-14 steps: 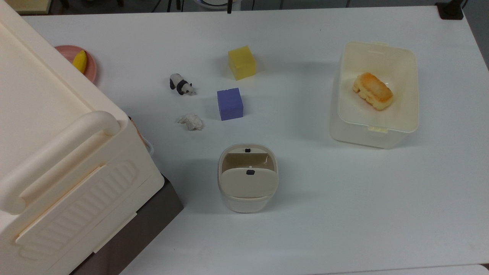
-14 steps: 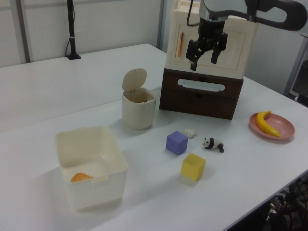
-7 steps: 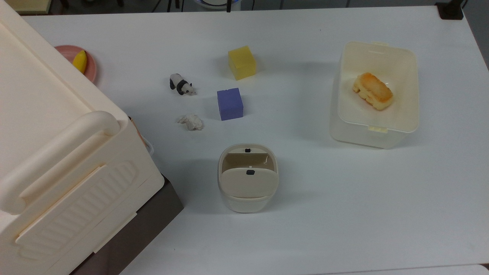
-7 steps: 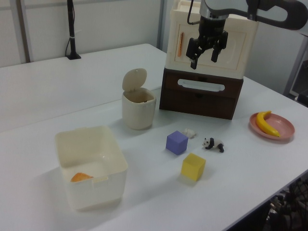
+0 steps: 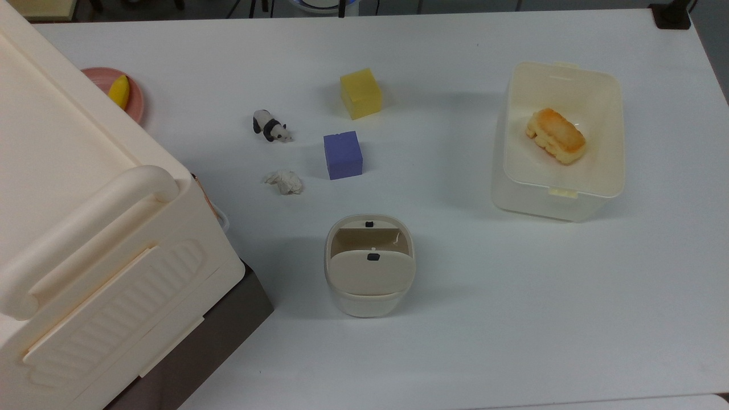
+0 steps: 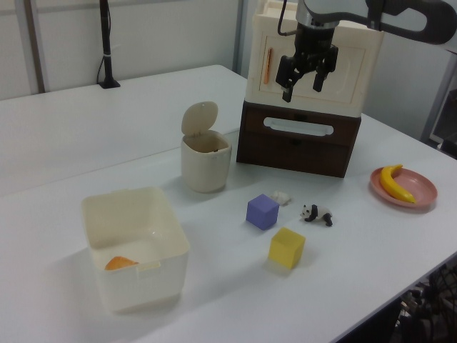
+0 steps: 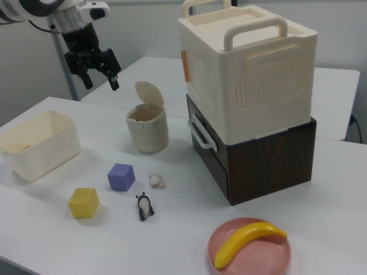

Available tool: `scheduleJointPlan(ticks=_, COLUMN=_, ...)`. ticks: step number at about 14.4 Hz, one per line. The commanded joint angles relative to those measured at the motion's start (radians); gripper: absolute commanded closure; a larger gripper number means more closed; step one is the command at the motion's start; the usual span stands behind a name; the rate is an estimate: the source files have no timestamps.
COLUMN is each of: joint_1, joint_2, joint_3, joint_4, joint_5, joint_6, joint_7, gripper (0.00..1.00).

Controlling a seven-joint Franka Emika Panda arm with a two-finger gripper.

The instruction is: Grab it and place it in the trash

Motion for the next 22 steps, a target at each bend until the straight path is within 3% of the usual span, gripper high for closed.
scheduleJointPlan(ticks=1, joint_1=-0.003, joint_2=-0.002, joint_3=-0.005, joint_4=-0.002, joint_5=-0.003, joint_6=-0.035, joint_7=-0.008, gripper=0.00)
scheduleJointPlan(ticks=11, joint_1=-0.027, joint_2=0.085, joint_3=-0.010, joint_4=-0.004, joint_5=-0.049, joint_6=0.072, joint_7=-0.021, gripper=0.00)
scheduleJointPlan(ticks=18, joint_1=-0.036, joint_2=0.214, joint_3=-0.008, joint_4=-0.013, joint_5=-0.094, joint_6=0.242, joint_7=-0.029, gripper=0.00)
scheduleJointPlan(ticks=22, joint_1=-0.033, joint_2=0.235, joint_3=-0.007, joint_4=-0.079, joint_5=-0.109, joint_6=0.273, joint_7=-0.047, gripper=0.00)
